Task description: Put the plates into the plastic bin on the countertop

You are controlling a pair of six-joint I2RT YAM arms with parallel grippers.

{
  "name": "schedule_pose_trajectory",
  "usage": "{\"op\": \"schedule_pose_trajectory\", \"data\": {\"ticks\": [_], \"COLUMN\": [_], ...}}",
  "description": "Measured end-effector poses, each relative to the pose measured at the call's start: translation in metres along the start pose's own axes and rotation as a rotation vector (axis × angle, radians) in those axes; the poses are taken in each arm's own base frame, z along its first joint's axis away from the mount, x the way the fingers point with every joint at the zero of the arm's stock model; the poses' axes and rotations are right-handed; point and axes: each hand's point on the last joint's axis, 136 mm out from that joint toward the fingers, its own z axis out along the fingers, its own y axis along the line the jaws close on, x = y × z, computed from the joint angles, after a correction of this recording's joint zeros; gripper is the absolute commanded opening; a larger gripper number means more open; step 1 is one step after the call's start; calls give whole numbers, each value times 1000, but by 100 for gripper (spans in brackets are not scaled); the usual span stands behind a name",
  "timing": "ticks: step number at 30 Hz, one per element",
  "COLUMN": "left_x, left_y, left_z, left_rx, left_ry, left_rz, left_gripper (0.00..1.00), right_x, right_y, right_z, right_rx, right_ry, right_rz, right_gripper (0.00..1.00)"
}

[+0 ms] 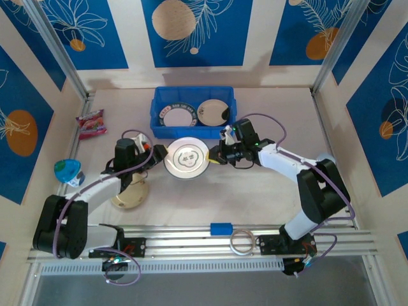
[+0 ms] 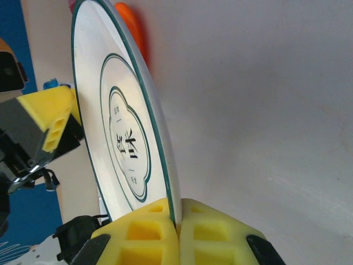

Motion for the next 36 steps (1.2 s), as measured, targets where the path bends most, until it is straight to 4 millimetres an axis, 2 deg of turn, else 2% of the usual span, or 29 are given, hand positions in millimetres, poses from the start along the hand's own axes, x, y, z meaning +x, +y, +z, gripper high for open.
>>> {"op": "schedule_pose_trajectory", "data": {"ticks": [2,4,6,8,10,14,17,19,21,22,24,25,27,29,31,36], "left_x": [-1,-2,-2,-3,-4,-6,-6,-8,-11,-12,-13,-11,-9,-9,-10,-9], "left_y": [-2,-5,-9,-12,-17,-20,-21,-23,-26,-27,-27,-28,-30,-33,-36,-37], "left_z": [2,3,6,7,8,8,9,8,7,7,6,4,1,-5,-10,-24], "left_rx": [16,34,57,79,105,122,128,139,149,153,149,148,145,142,136,102], "left_ry": [-1,0,4,5,7,0,-1,-9,-19,-23,-27,-22,-16,-20,-31,-50], "left_rz": [-3,-11,-15,-31,-25,-35,-61,-68,-71,-71,-66,-66,-60,-48,-30,12], "left_gripper": [47,41,25,1,0,0,0,0,0,9,52,66,84,91,94,94], "right_x": [-1,-2,-3,-4,-7,-13,-20,-25,-29,-31,-35,-40,-53,-70,-92,-146], "right_y": [3,7,11,13,11,10,18,23,24,23,25,25,32,40,47,58], "right_z": [-1,-1,-2,-2,-2,-1,-1,-1,-1,-1,-1,-1,-3,-7,-14,-23], "right_rx": [-14,-27,-38,-42,-35,-38,-53,-61,-56,-53,-47,-43,-40,-37,-33,-14], "right_ry": [0,4,5,3,-2,-3,-9,-15,-22,-23,-24,-34,-61,-97,-144,-242], "right_rz": [-5,-10,-14,-14,3,8,-9,-23,-15,-14,-17,-19,-41,-60,-79,-110], "right_gripper": [0,0,0,0,3,20,21,8,0,0,0,0,0,0,0,0]}}
